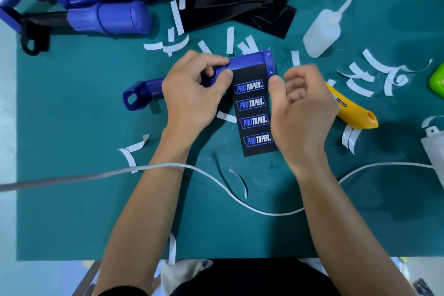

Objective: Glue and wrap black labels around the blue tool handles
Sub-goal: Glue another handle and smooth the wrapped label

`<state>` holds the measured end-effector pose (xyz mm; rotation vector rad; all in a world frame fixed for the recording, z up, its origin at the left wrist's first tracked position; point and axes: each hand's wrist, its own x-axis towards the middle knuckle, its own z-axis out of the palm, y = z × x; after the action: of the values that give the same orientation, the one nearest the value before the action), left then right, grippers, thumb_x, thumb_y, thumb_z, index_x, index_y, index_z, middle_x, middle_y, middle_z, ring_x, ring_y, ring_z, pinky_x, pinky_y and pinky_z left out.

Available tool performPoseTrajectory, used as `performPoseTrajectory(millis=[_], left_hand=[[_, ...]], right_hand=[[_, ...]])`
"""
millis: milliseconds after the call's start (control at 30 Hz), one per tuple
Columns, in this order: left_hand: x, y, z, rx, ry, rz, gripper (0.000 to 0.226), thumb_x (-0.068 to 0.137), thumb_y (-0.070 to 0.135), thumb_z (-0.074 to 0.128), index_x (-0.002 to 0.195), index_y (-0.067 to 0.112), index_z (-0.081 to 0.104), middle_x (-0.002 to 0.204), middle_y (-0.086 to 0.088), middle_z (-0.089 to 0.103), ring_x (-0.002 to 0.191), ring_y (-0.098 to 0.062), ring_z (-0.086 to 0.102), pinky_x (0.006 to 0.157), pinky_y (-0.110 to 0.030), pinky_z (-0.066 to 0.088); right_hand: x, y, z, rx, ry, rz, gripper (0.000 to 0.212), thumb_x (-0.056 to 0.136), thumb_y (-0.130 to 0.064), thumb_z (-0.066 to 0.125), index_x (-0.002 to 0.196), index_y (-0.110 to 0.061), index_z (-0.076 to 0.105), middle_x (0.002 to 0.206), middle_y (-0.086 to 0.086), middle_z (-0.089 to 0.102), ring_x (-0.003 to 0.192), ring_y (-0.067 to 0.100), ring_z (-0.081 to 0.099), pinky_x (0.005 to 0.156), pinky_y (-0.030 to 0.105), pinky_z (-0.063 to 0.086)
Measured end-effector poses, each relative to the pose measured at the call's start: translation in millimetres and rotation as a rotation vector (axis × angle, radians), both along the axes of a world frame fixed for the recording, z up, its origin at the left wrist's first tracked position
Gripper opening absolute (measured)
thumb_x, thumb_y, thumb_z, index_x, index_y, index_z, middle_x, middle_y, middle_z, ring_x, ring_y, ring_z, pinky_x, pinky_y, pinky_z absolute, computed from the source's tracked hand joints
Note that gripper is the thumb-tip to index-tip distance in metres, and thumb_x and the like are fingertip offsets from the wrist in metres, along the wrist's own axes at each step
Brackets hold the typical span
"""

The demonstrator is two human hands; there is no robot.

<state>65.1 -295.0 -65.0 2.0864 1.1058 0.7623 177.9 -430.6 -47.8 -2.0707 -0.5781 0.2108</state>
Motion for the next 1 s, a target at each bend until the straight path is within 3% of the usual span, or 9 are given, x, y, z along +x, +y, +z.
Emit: performPoseTrajectory(millis=[67, 167, 267, 467, 633, 833, 933, 1000], left_hand=[[0, 0, -1, -0.001, 0.002, -0.004, 0.013, 0.086, 0.03, 0.077, 0.098, 0.029, 0.08, 0.075, 0.02, 0.051, 0.072, 0.0, 0.051, 0.069, -0.013, 0.034], [0, 0, -1, 0.001, 0.0, -0.009, 0.013, 0.086, 0.031, 0.076, 0.099, 0.03, 0.08, 0.075, 0.02, 0.051, 0.071, 0.0, 0.051, 0.069, -0.012, 0.034], [-1, 0, -2, -0.004, -0.007, -0.007, 0.013, 0.085, 0.031, 0.076, 0.098, 0.032, 0.079, 0.075, 0.019, 0.051, 0.07, 0.001, 0.05, 0.068, -0.011, 0.033], [1, -2, -1, -0.005, -0.001, 0.032, 0.012, 0.083, 0.032, 0.077, 0.095, 0.034, 0.079, 0.074, 0.019, 0.053, 0.07, -0.001, 0.051, 0.068, -0.012, 0.034], [14, -9, 3, 0.018, 0.035, 0.104, 0.011, 0.08, 0.04, 0.072, 0.09, 0.037, 0.076, 0.071, 0.014, 0.051, 0.073, -0.007, 0.053, 0.068, -0.024, 0.04], [13, -4, 2, 0.029, 0.037, 0.097, 0.012, 0.086, 0.041, 0.074, 0.095, 0.036, 0.078, 0.07, 0.016, 0.05, 0.072, -0.006, 0.053, 0.068, -0.025, 0.041], [10, -2, 0, 0.019, 0.014, 0.079, 0.011, 0.088, 0.037, 0.074, 0.098, 0.033, 0.079, 0.07, 0.016, 0.05, 0.069, -0.005, 0.051, 0.069, -0.027, 0.043], [9, -1, -2, 0.021, 0.007, 0.071, 0.012, 0.089, 0.035, 0.073, 0.099, 0.032, 0.08, 0.07, 0.017, 0.05, 0.068, -0.003, 0.049, 0.069, -0.026, 0.041]], right_hand=[[1, 6, 6, 0.052, 0.031, 0.039, 0.019, 0.095, -0.032, 0.067, 0.11, -0.021, 0.064, 0.097, -0.01, 0.065, 0.087, 0.01, 0.059, 0.077, 0.019, 0.045], [7, 22, 8, 0.052, 0.132, 0.111, 0.039, 0.096, -0.032, 0.065, 0.133, -0.02, 0.061, 0.129, -0.011, 0.064, 0.118, 0.003, 0.056, 0.098, 0.02, 0.044], [10, 39, 3, -0.018, 0.26, 0.181, 0.049, 0.097, -0.029, 0.067, 0.144, -0.021, 0.056, 0.14, -0.011, 0.06, 0.127, 0.001, 0.053, 0.11, 0.026, 0.043], [7, 42, -6, 0.0, 0.318, 0.201, 0.05, 0.093, -0.023, 0.071, 0.142, -0.021, 0.06, 0.135, -0.01, 0.064, 0.123, 0.003, 0.058, 0.108, 0.027, 0.045], [5, 43, -7, 0.051, 0.319, 0.171, 0.048, 0.093, -0.019, 0.07, 0.14, -0.018, 0.064, 0.128, -0.001, 0.07, 0.116, 0.014, 0.065, 0.106, 0.035, 0.049], [17, 37, -8, 0.03, 0.29, 0.229, 0.044, 0.103, -0.017, 0.057, 0.146, -0.015, 0.059, 0.11, -0.017, 0.07, 0.102, 0.007, 0.064, 0.094, 0.021, 0.05], [28, 32, -10, 0.013, 0.252, 0.321, 0.041, 0.106, -0.018, 0.052, 0.146, -0.012, 0.059, 0.128, -0.004, 0.07, 0.115, 0.01, 0.065, 0.101, 0.035, 0.053], [34, 30, -12, 0.02, 0.261, 0.351, 0.04, 0.106, -0.018, 0.051, 0.144, -0.012, 0.06, 0.131, -0.003, 0.069, 0.118, 0.01, 0.065, 0.099, 0.033, 0.055]])
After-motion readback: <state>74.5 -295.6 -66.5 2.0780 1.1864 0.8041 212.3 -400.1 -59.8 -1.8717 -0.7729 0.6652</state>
